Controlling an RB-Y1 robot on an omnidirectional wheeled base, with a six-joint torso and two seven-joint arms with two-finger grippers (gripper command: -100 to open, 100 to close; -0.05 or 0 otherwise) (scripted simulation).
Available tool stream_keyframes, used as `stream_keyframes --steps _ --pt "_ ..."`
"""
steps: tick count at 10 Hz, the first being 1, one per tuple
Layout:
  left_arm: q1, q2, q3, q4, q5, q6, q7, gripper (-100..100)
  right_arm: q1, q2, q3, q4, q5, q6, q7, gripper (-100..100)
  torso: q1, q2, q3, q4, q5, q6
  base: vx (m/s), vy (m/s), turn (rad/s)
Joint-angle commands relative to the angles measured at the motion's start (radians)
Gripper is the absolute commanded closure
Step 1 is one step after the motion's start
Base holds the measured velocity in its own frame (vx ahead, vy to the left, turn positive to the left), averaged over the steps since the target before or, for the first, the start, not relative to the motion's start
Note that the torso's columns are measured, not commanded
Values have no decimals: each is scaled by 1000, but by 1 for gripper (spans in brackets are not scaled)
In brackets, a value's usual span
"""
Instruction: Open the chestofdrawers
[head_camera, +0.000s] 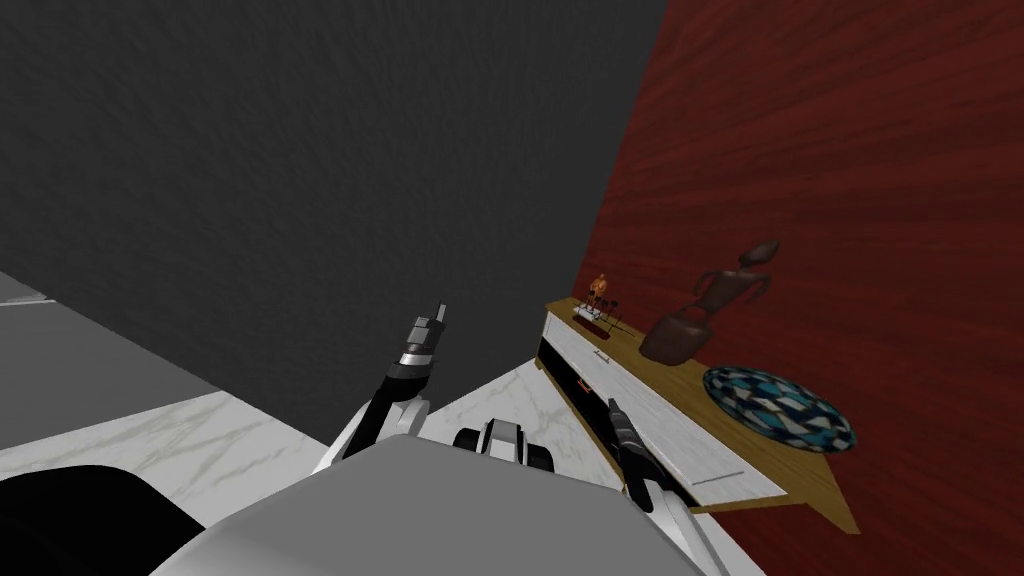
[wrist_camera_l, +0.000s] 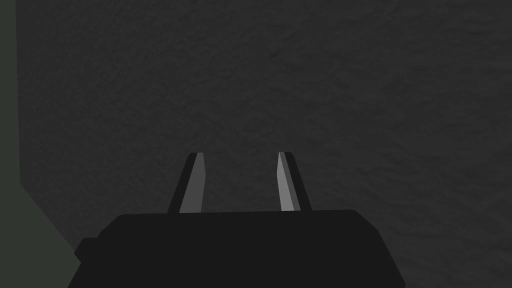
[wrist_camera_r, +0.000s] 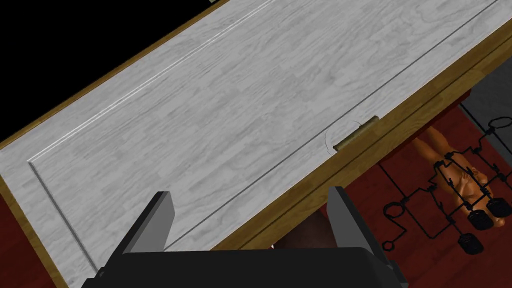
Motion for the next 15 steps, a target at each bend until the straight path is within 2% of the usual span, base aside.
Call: stream_keyframes --steps 1,2,3,4,5,6,8,9,10,11,12,13,14,15 --pt "0 0 0 0 0 0 0 0 -3 3 -14 73 83 80 -4 -100 0 1 0 0 0 1 56 -4 307" --pt "0 0 0 0 0 0 0 0 -3 3 -14 94 103 103 -4 -100 0 1 0 0 0 0 50 -14 162" --pt "0 0 0 0 0 0 0 0 -3 3 -14 94 103 111 -4 -100 0 2 1 0 0 1 23 -8 -52" --pt "0 0 0 0 0 0 0 0 -8 2 -20 133 150 152 -6 -100 0 3 1 1 0 1 32 -1 235" --pt "0 0 0 0 0 0 0 0 -8 2 -20 147 161 177 -6 -100 0 2 1 1 0 0 42 -9 194" --pt "0 0 0 0 0 0 0 0 -14 3 -28 181 193 204 -8 -100 0 1 0 0 0 1 58 -4 331" --pt "0 0 0 0 0 0 0 0 -14 3 -28 206 218 242 -8 -100 0 1 0 0 0 1 36 -14 57" --pt "0 0 0 0 0 0 0 0 -20 4 -36 246 257 285 -9 -100 0 2 1 0 0 1 39 -12 299" --pt "0 0 0 0 0 0 0 0 -20 4 -36 262 275 303 -9 -100 0 1 1 0 0 -1 42 -21 159" --pt "0 0 0 0 0 0 0 0 -27 6 -44 305 307 331 -11 -100 0 1 0 0 0 1 53 -20 305" --pt "0 0 0 0 0 0 0 0 -27 6 -44 319 331 360 -11 -100 0 0 0 0 0 0 45 -23 148" --pt "0 0 0 0 0 0 0 0 -27 6 -44 319 331 368 -11 -100 0 1 0 0 0 1 18 -10 -37" --pt "0 0 0 0 0 0 0 0 -34 8 -52 374 386 399 -12 -100 1 2 1 1 0 1 32 -8 247" --pt "0 0 0 0 0 0 0 0 -34 8 -52 374 386 425 -12 -100 1 1 1 1 0 0 35 -15 211"
